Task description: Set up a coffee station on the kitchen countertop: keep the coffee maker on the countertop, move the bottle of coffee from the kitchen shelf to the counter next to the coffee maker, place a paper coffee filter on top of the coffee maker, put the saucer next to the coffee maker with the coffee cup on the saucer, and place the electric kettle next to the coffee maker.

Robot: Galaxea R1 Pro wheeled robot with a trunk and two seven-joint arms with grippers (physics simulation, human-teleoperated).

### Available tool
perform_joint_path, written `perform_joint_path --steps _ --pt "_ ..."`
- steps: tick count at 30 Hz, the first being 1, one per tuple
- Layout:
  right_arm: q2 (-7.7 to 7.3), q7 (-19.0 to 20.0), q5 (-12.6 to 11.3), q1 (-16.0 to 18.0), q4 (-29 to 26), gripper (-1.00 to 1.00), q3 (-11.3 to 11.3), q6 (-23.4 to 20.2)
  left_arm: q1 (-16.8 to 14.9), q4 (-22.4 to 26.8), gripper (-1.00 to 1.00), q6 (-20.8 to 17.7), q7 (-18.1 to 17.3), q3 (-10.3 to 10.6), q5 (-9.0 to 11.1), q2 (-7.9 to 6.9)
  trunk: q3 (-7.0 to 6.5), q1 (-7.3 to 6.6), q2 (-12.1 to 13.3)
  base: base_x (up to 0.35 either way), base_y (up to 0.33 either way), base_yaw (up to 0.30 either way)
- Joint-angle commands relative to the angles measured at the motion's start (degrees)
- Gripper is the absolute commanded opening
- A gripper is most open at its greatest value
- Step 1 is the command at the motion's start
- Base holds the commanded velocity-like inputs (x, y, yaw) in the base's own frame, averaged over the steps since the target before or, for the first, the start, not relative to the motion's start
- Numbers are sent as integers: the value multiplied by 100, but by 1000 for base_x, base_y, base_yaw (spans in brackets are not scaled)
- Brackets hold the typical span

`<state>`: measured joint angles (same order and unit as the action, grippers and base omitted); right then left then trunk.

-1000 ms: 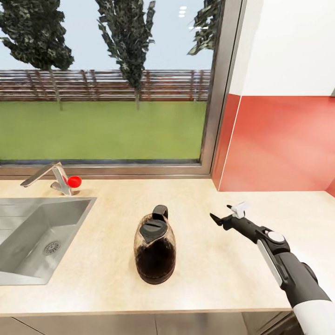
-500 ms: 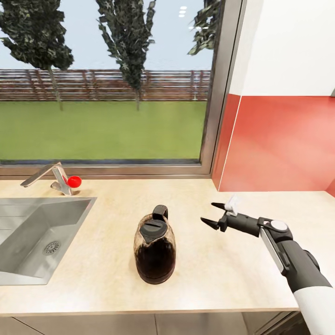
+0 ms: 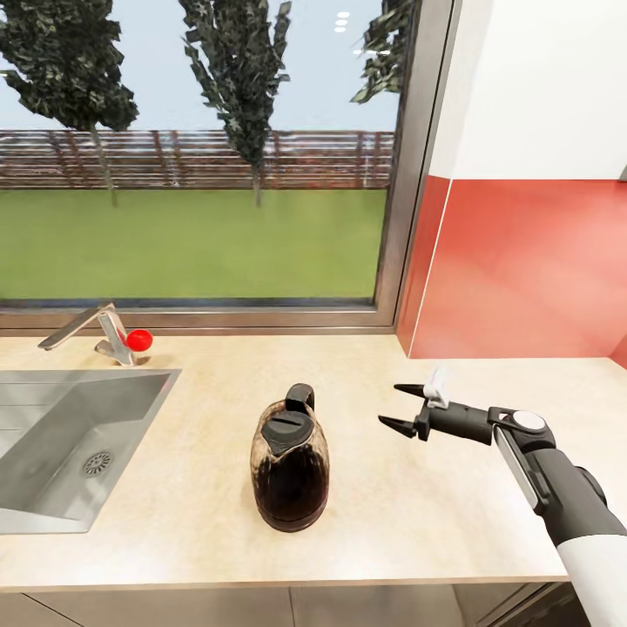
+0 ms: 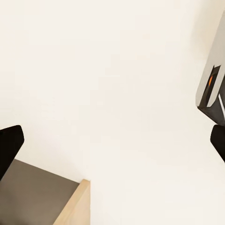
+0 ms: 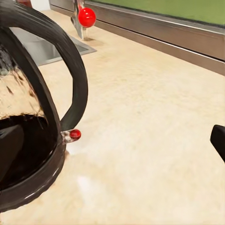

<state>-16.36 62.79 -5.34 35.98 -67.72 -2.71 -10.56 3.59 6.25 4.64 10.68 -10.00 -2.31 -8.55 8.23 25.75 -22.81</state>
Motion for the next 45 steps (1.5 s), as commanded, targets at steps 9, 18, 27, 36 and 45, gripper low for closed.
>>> perform_joint_path --steps 9,18,27,36,45 --pt "-7 23 -55 5 -4 100 -19 -51 2 8 100 11 5 -37 -24 2 10 3 -11 0 0 0" --pt "-4 15 -47 5 4 100 -26 -44 2 -37 100 11 5 -46 -24 1 10 3 -11 55 0 0" --pt "1 14 -46 5 5 100 -28 -42 2 -93 100 9 3 -38 -24 -34 10 3 -11 5 0 0" --pt "7 14 -40 5 5 100 -60 -42 2 -121 100 6 -1 -37 -25 -42 10 3 -11 88 19 0" --pt "17 14 -38 5 13 100 -72 -42 2 -178 100 11 2 -37 -24 -25 10 3 -11 46 21 0"
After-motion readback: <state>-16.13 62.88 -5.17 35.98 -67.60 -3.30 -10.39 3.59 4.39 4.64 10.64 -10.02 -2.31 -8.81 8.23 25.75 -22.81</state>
